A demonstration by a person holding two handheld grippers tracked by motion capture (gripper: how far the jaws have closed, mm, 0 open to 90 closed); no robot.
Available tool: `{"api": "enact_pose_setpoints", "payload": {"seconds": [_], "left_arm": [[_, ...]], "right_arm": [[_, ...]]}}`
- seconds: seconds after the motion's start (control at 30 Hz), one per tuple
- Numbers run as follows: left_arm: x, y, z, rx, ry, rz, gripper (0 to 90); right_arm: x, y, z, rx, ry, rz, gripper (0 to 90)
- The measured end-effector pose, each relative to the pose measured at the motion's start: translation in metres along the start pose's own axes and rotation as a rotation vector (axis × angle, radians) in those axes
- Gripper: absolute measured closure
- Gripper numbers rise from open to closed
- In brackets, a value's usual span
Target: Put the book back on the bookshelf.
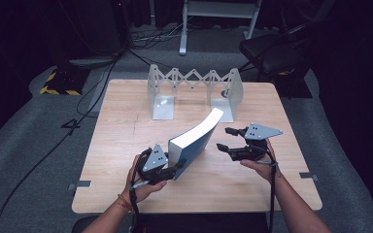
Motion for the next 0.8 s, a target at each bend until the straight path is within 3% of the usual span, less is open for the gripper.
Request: {"api": "enact_pose_setpoints", "payload": {"seconds": [0.07, 0.27, 0.47, 0.6, 0.67, 0.8], "left_arm": [[-0.002, -0.001, 0.001, 0.001, -0.009, -0.004, 59.5], [-0.024, -0.011, -0.003, -0.019, -0.097, 0.004, 59.5], [-0.03, -0.013, -0.01, -0.008, -0.142, 0.003, 59.5], [-0.031, -0.013, -0.014, -0.001, -0.158, 0.006, 59.4], [-0.031, -0.014, -0.015, 0.009, -0.158, 0.004, 59.4], [-0.032, -0.013, -0.015, 0.042, -0.137, -0.017, 59.2]], "right_arm": [[0.001, -0.001, 0.0, -0.007, 0.008, -0.011, 31.2], [0.013, 0.002, -0.01, -0.051, 0.068, -0.016, 30.2], [0.026, 0.013, -0.018, -0.072, 0.149, -0.006, 31.5], [0.035, 0.013, -0.019, -0.088, 0.196, -0.023, 30.8], [0.039, 0.012, -0.018, -0.066, 0.228, -0.021, 31.1], [0.047, 0.011, -0.022, -0.082, 0.293, -0.035, 32.0]]}}
Point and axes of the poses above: each handheld gripper's, and its own axes: x roughly forward along the jaws, y roughly out of its top, z roughly to its right, the point moved 3 cm from there along x, roughly forward along the jaws, and after that the axes turned 12 degrees about -y, right-handed, at the moved point
